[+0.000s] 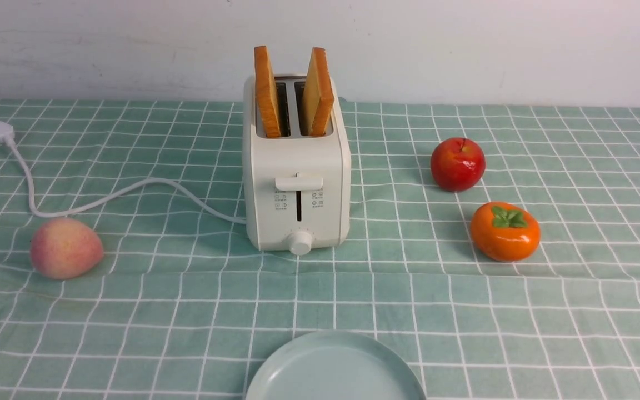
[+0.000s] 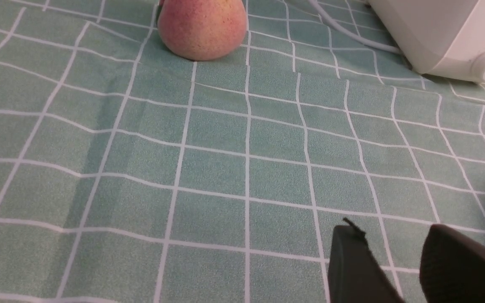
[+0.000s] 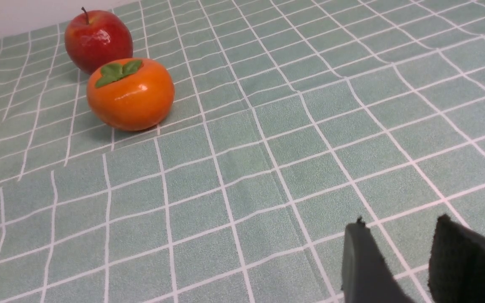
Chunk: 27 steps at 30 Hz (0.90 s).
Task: Take toasted bread from bread machine on blue coffee table place on plate.
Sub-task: 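Grasp the toast slice in the toaster and pull it up out of the slot with the right gripper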
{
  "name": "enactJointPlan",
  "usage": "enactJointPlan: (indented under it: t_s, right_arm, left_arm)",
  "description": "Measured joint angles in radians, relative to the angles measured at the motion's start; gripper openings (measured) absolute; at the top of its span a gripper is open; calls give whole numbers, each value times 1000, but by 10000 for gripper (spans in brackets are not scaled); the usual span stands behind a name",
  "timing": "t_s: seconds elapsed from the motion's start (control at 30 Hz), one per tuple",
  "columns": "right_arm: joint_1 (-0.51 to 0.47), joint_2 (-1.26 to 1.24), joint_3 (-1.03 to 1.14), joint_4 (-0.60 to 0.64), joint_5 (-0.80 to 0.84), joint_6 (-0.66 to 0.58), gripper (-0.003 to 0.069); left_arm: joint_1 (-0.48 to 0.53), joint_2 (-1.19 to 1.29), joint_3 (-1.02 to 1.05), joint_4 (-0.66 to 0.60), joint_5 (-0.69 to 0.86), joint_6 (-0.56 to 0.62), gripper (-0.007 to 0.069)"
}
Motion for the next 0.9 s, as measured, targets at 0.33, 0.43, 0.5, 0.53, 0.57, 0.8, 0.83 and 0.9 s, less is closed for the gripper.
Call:
enactJointPlan:
  t_s: [0.33, 0.43, 0.5, 0.53, 0.57, 0.8, 0.83, 0.9]
  right_arm:
    - [0, 0, 0, 0, 0, 0, 240]
    - [0, 0, 0, -7, -1, 0, 240]
    - [0, 0, 0, -24, -1, 0, 240]
    - [0, 0, 0, -44, -2, 0, 240]
    - [0, 0, 0, -55, -5, 0, 240]
    - [0, 0, 11, -41, -216, 2, 240]
    - [0, 0, 11, -31, -248, 6, 240]
    - [0, 0, 11, -12, -336, 12, 240]
  left_arm:
    - [0, 0, 0, 0, 0, 0, 237]
    - [0, 0, 0, 0, 0, 0, 237]
    - [0, 0, 0, 0, 0, 0, 237]
    - [0, 0, 0, 0, -3, 0, 237]
    - [0, 0, 0, 0, -7, 0, 237]
    - [0, 0, 1, 0, -200, 0, 237]
    - [0, 0, 1, 0, -214, 0, 237]
    - [0, 0, 1, 0, -273, 0, 237]
